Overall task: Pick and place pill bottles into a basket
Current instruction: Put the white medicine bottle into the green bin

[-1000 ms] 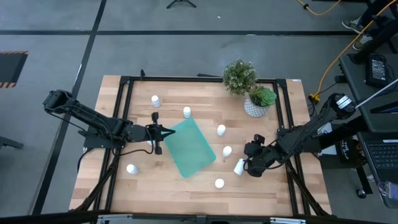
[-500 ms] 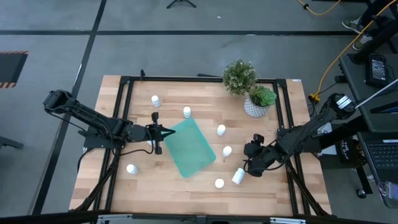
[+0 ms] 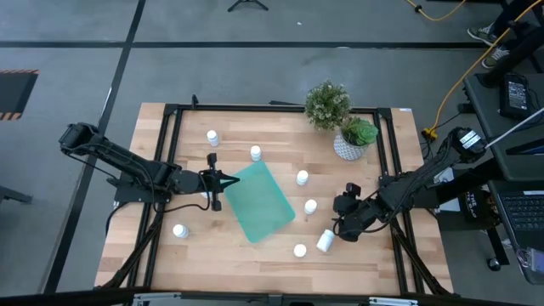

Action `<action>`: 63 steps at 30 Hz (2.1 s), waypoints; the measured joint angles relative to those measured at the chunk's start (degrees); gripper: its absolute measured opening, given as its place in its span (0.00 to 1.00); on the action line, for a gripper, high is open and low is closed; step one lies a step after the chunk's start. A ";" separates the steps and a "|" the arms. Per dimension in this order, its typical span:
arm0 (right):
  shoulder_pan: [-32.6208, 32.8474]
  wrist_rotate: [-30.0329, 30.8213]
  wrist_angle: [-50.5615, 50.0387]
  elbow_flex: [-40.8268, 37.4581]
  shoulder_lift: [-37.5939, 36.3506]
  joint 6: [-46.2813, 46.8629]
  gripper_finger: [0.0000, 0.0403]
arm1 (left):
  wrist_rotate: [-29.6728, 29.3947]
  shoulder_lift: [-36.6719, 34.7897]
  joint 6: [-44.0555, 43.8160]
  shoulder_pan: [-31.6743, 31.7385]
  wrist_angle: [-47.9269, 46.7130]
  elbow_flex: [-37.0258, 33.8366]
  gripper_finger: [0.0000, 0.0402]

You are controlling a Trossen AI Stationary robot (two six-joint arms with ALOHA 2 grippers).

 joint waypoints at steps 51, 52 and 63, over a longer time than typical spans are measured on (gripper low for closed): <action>0.18 -1.91 5.51 16.32 1.49 8.21 0.56 | -0.04 0.00 0.05 0.00 3.04 0.02 0.01; 0.65 -1.91 3.82 17.98 2.43 9.53 0.55 | -0.04 0.00 0.05 0.00 3.10 0.02 0.01; 6.64 -3.54 -20.35 40.77 20.00 25.50 0.51 | 0.07 0.00 7.63 -0.02 3.04 0.02 0.01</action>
